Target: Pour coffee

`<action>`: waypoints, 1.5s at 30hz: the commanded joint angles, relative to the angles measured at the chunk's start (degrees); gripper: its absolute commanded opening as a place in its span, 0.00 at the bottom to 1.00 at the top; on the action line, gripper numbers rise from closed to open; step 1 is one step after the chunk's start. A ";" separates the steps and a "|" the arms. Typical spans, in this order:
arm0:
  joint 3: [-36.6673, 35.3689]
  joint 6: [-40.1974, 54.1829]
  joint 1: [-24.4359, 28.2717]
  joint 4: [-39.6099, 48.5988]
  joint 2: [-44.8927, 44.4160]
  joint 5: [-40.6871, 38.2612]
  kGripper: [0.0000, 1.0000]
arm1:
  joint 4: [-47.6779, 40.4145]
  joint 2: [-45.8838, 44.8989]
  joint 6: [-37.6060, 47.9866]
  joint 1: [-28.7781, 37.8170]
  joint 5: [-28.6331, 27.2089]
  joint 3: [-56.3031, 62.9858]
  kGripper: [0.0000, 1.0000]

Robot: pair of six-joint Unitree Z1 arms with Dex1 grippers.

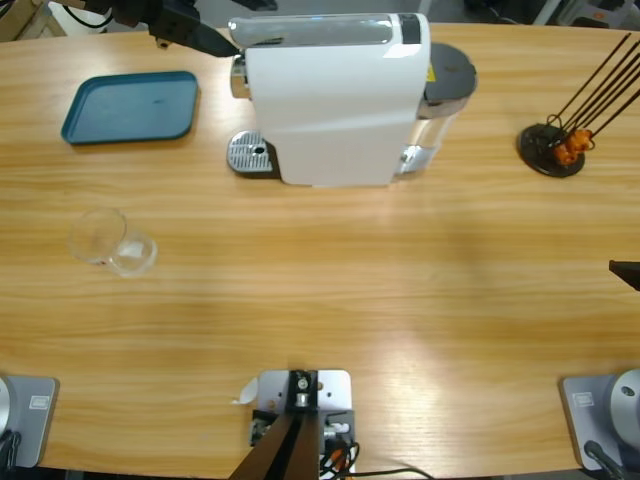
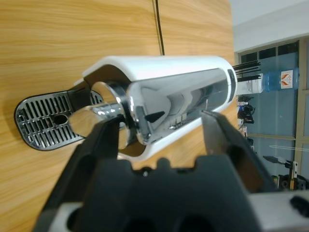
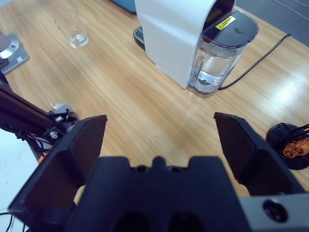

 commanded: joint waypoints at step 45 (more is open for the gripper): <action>-19.49 2.44 -5.88 -2.02 1.88 -11.99 0.45 | -1.58 -0.98 0.08 -0.23 -0.14 2.81 1.00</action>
